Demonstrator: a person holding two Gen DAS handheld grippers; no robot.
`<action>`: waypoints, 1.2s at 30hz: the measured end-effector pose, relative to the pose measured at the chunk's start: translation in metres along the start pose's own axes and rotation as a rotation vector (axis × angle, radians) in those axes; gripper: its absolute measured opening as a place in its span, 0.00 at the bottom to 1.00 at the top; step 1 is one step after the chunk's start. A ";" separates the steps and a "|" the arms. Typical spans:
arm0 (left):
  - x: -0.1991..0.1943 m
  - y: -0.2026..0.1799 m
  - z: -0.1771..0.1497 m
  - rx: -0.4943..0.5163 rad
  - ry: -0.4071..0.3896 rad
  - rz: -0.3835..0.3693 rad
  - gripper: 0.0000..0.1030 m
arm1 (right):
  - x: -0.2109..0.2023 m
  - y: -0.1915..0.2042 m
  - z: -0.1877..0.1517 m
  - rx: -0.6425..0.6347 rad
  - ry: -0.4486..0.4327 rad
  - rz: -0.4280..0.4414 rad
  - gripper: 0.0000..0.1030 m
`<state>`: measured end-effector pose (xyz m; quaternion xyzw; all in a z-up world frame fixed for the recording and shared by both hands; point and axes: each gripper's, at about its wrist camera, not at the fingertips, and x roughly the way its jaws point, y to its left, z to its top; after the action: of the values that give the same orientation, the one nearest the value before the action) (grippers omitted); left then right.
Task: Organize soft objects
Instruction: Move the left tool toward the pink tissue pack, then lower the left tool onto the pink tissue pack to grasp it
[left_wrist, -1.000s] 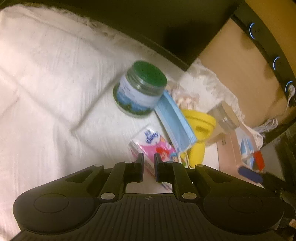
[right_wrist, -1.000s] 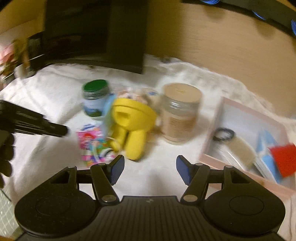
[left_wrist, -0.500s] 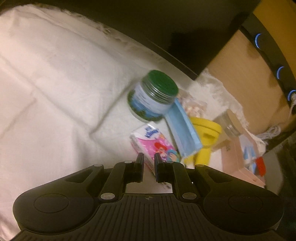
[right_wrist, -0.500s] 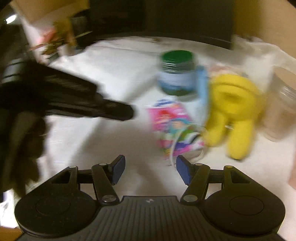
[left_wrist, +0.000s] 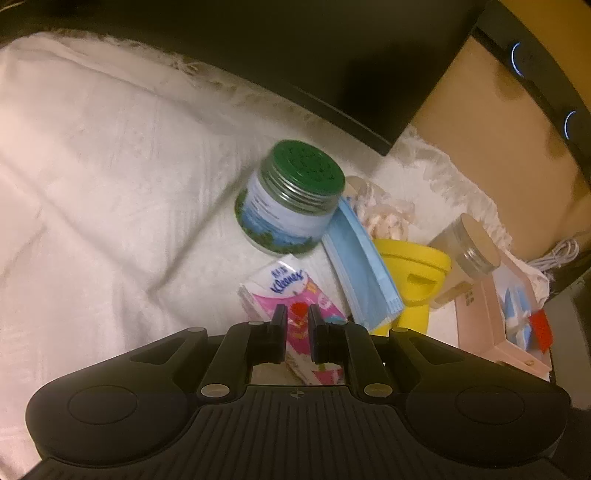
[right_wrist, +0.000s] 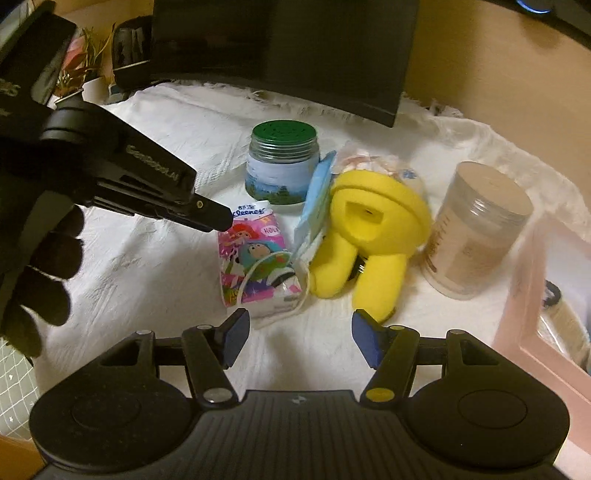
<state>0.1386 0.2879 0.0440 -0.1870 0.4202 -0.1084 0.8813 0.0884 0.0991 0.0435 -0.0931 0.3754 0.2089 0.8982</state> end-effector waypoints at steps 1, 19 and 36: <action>-0.003 0.005 0.001 -0.009 -0.005 -0.005 0.12 | 0.005 0.001 0.002 -0.005 0.003 0.008 0.61; -0.028 0.043 0.008 -0.035 -0.059 0.066 0.12 | 0.024 0.068 0.012 -0.140 -0.019 0.145 0.61; 0.040 -0.046 -0.028 0.311 0.122 0.082 0.19 | -0.004 -0.049 -0.055 0.102 -0.031 -0.189 0.66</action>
<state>0.1403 0.2253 0.0196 -0.0242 0.4582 -0.1470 0.8763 0.0729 0.0357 0.0082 -0.0790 0.3609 0.1052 0.9233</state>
